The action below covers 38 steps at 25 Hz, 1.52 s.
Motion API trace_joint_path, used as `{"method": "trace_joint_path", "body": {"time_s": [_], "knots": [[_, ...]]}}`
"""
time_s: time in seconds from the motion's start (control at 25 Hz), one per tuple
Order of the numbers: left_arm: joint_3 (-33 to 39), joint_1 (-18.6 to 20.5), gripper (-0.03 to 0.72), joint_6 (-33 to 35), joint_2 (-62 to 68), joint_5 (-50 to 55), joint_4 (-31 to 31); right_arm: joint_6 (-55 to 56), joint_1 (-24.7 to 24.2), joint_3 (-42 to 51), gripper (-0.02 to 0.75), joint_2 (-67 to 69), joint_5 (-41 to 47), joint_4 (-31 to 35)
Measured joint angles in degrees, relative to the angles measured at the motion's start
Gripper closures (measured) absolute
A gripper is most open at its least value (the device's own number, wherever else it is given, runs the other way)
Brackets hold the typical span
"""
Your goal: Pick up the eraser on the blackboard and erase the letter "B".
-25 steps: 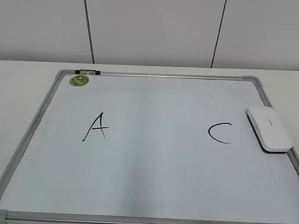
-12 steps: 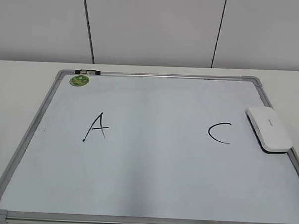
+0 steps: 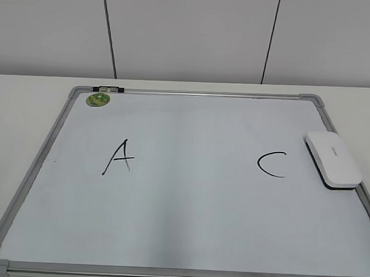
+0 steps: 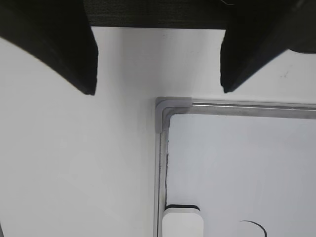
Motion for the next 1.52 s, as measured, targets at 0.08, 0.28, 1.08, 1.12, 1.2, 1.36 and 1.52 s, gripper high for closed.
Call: {"method": "trace_joint_path", "body": {"time_s": [0.08, 0.28, 1.08, 1.12, 1.2, 1.36, 1.52], "knots": [[0.0, 0.0, 0.323, 0.0, 0.0, 0.0, 0.0, 0.0, 0.0, 0.0, 0.146, 0.0, 0.0, 0.0], [0.0, 0.0, 0.323, 0.0, 0.0, 0.09, 0.0, 0.0, 0.0, 0.0, 0.147, 0.0, 0.0, 0.0], [0.0, 6.95, 0.323, 0.0, -20.78, 0.72, 0.11, 0.09, -0.78, 0.0, 0.147, -10.96, 0.0, -0.12], [0.0, 6.95, 0.323, 0.0, -21.47, 0.79, 0.11, 0.09, -0.78, 0.0, 0.147, -11.89, 0.0, -0.12], [0.0, 6.95, 0.323, 0.0, -22.33, 1.01, 0.11, 0.09, -0.78, 0.0, 0.147, -13.52, 0.0, -0.12], [0.0, 6.95, 0.323, 0.0, -22.32, 1.28, 0.11, 0.09, -0.78, 0.0, 0.147, -14.43, 0.0, -0.12], [0.0, 6.95, 0.324, 0.0, -22.32, 1.38, 0.11, 0.09, -0.78, 0.0, 0.147, -14.43, 0.12, -0.12]]}}
